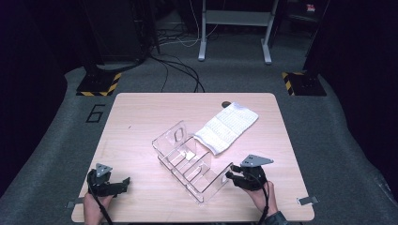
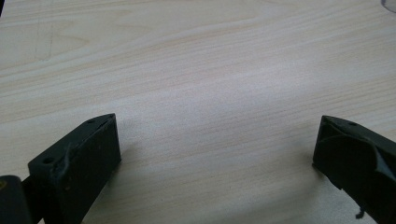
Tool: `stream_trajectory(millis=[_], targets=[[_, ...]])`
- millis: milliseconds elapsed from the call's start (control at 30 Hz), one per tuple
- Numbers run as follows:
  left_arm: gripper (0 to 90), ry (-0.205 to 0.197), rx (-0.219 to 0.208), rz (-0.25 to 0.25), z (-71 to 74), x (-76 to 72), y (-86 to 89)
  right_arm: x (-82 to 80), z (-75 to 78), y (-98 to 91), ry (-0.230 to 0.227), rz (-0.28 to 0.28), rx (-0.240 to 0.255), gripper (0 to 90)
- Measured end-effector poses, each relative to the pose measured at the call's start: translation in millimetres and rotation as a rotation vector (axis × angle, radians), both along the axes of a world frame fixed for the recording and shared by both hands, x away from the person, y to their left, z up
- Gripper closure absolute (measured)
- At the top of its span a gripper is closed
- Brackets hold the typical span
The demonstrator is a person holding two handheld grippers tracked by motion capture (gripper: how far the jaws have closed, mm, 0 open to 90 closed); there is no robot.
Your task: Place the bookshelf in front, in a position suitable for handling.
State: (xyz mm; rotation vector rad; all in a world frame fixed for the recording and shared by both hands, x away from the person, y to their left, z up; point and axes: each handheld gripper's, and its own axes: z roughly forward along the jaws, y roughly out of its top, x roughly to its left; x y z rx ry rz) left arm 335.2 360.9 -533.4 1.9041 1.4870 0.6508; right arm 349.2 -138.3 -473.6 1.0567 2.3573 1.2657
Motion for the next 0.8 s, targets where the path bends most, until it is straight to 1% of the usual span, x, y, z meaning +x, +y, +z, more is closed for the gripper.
stream_trajectory(millis=[100,133,167,200,367,433,467,500,567,600,667,700,767,800], targets=[[0.6,0.0,-0.004,0.001,-0.1,-0.1,-0.2,-3.3,0.6,10.5,0.011,-0.03,-0.002,63.9],[0.6,0.0,0.0,0.0,0.0,0.0,0.0,-3.3,0.7,13.4,0.006,-0.029,-0.005,63.9],[0.6,0.0,0.0,0.0,0.0,0.0,0.0,-4.6,1.1,17.0,0.016,-0.035,-0.004,64.1],[0.6,0.0,0.0,0.0,0.0,0.0,0.0,-5.3,1.5,20.1,0.015,-0.042,-0.012,64.1],[0.6,0.001,-0.003,0.001,-0.1,-0.1,-0.2,-6.1,1.0,36.4,0.005,-0.079,-0.018,64.5],[0.6,0.0,-0.003,0.001,-0.1,0.0,-0.2,-6.2,0.7,39.2,-0.001,-0.082,-0.016,64.6],[0.6,0.0,-0.003,0.001,-0.1,-0.1,-0.2,-6.4,1.2,43.4,0.006,-0.089,-0.019,64.7],[0.6,0.0,-0.003,0.001,-0.1,-0.1,-0.1,-5.9,1.5,50.1,0.0,-0.099,-0.032,65.0],[0.6,0.0,-0.001,0.001,0.0,-0.1,0.0,-5.2,1.6,52.4,-0.003,-0.1,-0.035,65.0],[0.6,0.0,-0.003,0.001,-0.1,-0.1,-0.1,-2.7,1.7,58.5,-0.001,-0.104,-0.037,65.1],[0.6,-0.001,-0.003,0.002,-0.1,-0.1,-0.2,-1.7,1.6,60.2,-0.006,-0.106,-0.038,65.1],[0.7,0.0,-0.001,0.001,0.0,-0.1,0.0,1.1,1.6,65.3,-0.002,-0.108,-0.038,65.0],[0.6,0.0,-0.005,0.003,-0.1,-0.1,-0.3,3.5,1.7,69.8,-0.007,-0.107,-0.04,65.0],[0.7,0.001,-0.004,0.002,-0.1,-0.1,-0.2,4.5,1.3,71.3,-0.007,-0.108,-0.032,64.7]])
